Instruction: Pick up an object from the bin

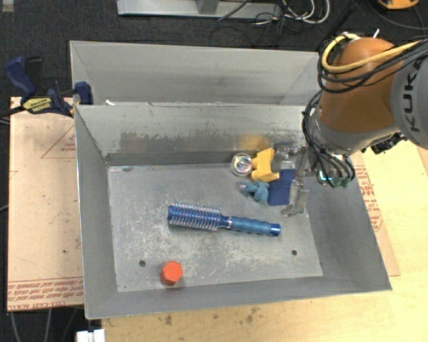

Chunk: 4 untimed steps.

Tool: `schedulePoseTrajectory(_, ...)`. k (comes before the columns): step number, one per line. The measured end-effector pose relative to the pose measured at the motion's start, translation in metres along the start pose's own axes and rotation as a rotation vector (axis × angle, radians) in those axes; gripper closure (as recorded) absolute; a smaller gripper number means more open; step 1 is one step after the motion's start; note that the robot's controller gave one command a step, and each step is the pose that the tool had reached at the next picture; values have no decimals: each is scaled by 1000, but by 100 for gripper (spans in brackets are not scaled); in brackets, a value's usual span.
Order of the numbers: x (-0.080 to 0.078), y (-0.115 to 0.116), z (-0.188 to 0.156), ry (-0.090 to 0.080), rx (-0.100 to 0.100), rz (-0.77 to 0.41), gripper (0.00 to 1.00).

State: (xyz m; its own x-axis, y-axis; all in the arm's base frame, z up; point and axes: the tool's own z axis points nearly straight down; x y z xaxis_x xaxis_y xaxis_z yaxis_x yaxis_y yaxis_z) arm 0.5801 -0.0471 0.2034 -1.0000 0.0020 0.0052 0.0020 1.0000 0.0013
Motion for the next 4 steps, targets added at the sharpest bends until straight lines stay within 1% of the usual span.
schedulePoseTrajectory(1, 12, 81, 138, 1, -2, -145, 0)
schedulePoseTrajectory(2, 9, 96, 102, -11, 0, -176, 0)
schedulePoseTrajectory(3, 1, 94, 85, -10, 1, -183, 0)
schedulePoseTrajectory(4, 4, 95, 136, -3, 1, -257, 0)
